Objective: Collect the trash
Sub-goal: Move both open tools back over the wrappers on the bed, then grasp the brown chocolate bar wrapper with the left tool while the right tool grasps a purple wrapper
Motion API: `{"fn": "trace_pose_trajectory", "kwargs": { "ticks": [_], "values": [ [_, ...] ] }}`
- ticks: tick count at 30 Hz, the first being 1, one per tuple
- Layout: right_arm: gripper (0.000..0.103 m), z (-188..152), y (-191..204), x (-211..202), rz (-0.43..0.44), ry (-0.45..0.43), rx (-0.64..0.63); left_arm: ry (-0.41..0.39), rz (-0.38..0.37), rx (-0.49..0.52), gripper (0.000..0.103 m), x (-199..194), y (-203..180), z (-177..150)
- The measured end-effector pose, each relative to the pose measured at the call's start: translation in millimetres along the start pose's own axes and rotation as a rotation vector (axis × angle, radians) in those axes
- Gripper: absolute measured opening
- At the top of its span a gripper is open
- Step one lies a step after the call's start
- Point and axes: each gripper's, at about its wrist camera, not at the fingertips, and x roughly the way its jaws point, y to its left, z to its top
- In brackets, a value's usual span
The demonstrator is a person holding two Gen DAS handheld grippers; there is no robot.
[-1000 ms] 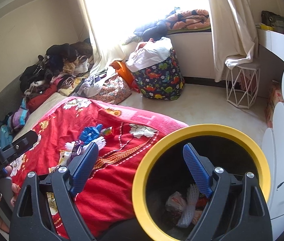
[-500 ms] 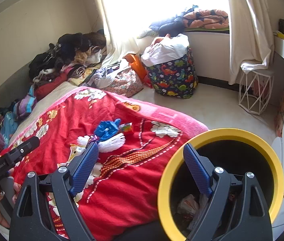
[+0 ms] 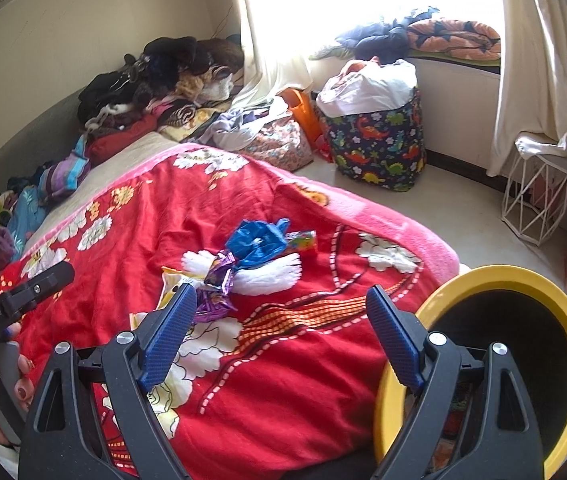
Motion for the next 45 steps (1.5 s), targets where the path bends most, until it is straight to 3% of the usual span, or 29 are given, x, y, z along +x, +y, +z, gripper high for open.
{"fn": "trace_pose_trajectory", "kwargs": {
  "ticks": [7,10,18,24,32,34,39,45],
  "values": [
    [0.084,1.6,11.1,20.3,0.032,0.038,-0.011,0.051,-0.016,0.021,0.091,6.0,4.0,-12.9],
    [0.081,2.4,15.4,29.4,0.049,0.056,-0.015,0.082,-0.026,0.034,0.086,12.1,1.5,-20.2],
    [0.057,2.2,28.0,60.6,0.099,0.118,-0.013,0.153,-0.067,0.088,0.07,29.1,-13.3,-36.7],
    [0.041,-2.0,28.3,80.2,0.12,0.155,0.019,0.188,-0.067,0.106,0.067,38.3,-16.9,-46.7],
    [0.035,2.7,25.2,98.5,0.151,0.179,0.067,0.216,-0.063,0.114,0.065,47.2,-18.5,-54.8],
    [0.032,4.5,25.6,103.5,0.157,0.186,0.072,0.218,-0.059,0.12,0.06,48.4,-19.4,-55.1],
    [0.018,3.9,27.3,110.7,0.177,0.207,0.071,0.224,-0.056,0.124,0.054,49.6,-19.6,-56.8],
    [0.017,-1.3,30.7,97.2,0.196,0.191,0.052,0.228,-0.052,0.123,0.05,50.8,-19.4,-55.6]
  ]
}}
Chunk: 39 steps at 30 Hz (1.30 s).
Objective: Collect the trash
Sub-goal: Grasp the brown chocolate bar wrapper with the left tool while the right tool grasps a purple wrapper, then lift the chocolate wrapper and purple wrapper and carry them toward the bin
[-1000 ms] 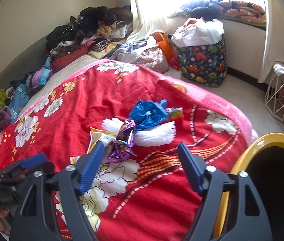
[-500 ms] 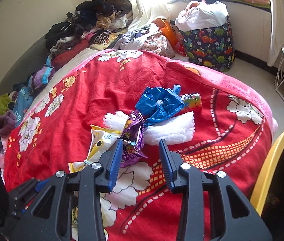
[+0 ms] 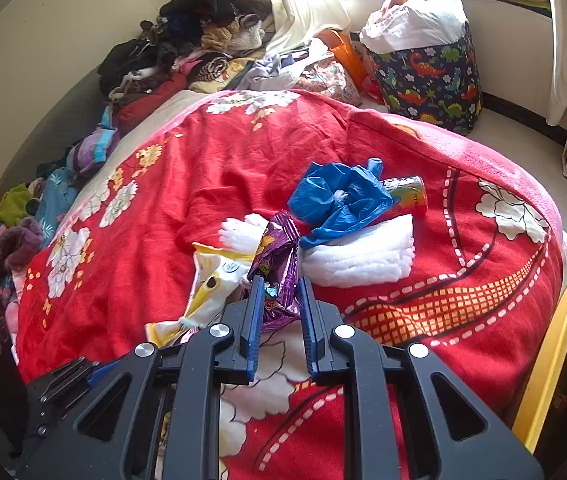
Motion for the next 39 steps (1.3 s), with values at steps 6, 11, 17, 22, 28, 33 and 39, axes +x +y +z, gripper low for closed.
{"fn": "trace_pose_trajectory", "kwargs": {
  "ticks": [6,11,17,22,28,33,39],
  "values": [
    [0.016,-11.0,4.4,-18.7,0.003,-0.016,-0.027,0.012,0.004,0.009,0.037,2.2,-2.3,-0.9],
    [0.016,-19.7,0.2,-31.6,0.012,-0.018,-0.013,0.032,0.008,0.012,0.025,4.3,-5.2,-3.1],
    [0.016,-26.2,-7.6,-40.7,0.02,-0.007,0.024,0.037,0.009,0.03,0.018,0.3,-11.8,-5.4],
    [0.016,-31.1,-11.9,-48.8,0.026,-0.01,0.037,0.033,-0.002,0.03,0.012,-5.4,-15.5,-5.0],
    [0.016,-33.2,-15.1,-58.1,0.026,-0.02,0.045,0.011,-0.021,0.017,0.01,-14.6,-21.2,-0.3],
    [0.016,-32.9,-16.5,-65.9,0.025,-0.035,0.048,-0.001,-0.04,0.013,0.01,-19.0,-26.1,3.5],
    [0.016,-33.4,-18.6,-76.2,0.024,-0.053,0.053,-0.014,-0.052,0.022,0.01,-22.6,-33.7,7.4]
  ]
}}
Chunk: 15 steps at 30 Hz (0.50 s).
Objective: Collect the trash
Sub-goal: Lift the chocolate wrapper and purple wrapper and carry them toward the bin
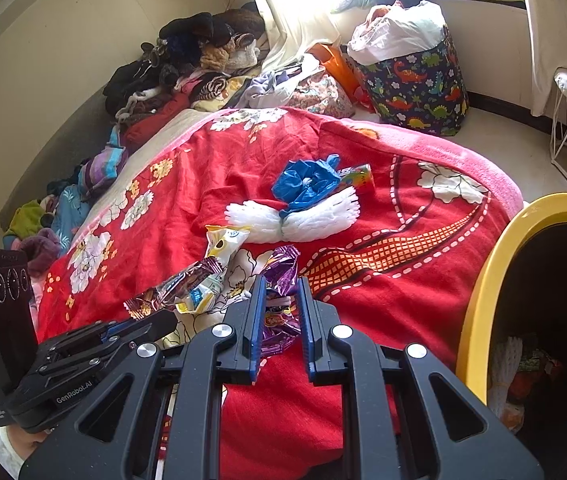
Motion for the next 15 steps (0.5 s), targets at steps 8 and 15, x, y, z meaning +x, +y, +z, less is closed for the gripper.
{"fn": "trace_pose_trajectory", "kwargs": {
  "ticks": [8,15],
  "values": [
    [0.016,0.4,-3.7,-10.2,-0.004,-0.018,0.004,-0.008,-0.008,0.027,0.01,-2.2,-12.4,1.6],
    [0.016,1.7,-8.6,-24.2,-0.019,-0.048,0.004,-0.015,-0.019,0.045,0.01,-4.2,-23.6,4.0]
  ]
}}
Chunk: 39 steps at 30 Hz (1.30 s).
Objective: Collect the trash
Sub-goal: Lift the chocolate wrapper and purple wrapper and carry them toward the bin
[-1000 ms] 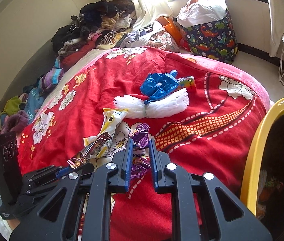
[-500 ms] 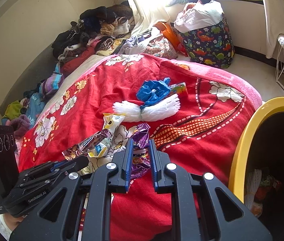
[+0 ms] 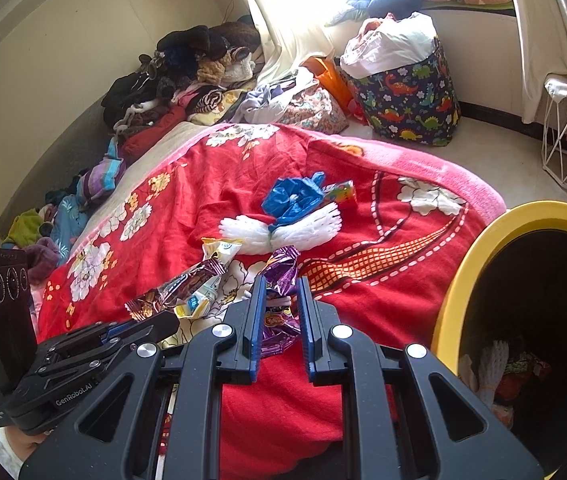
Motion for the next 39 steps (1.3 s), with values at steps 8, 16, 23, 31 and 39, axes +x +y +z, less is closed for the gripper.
{"fn": "trace_pose_trajectory", "kwargs": {
  "ticks": [8,16,23,31,39],
  "values": [
    [0.016,0.6,-8.7,-12.1,-0.006,-0.022,0.02,-0.006,-0.008,0.017,0.01,0.3,-11.0,3.9],
    [0.016,1.7,-16.3,-24.1,-0.008,-0.046,0.036,-0.008,-0.027,0.044,0.01,1.3,-27.3,7.0],
    [0.016,2.3,-23.0,-35.2,-0.018,-0.072,0.038,-0.02,-0.028,0.074,0.01,1.6,-41.1,11.8],
    [0.016,1.9,-32.9,-46.8,-0.031,-0.097,0.052,-0.032,-0.04,0.103,0.01,2.1,-57.3,15.9],
    [0.016,1.2,-45.4,-60.6,-0.054,-0.127,0.075,-0.035,-0.061,0.128,0.01,4.7,-72.8,17.7]
  ]
}}
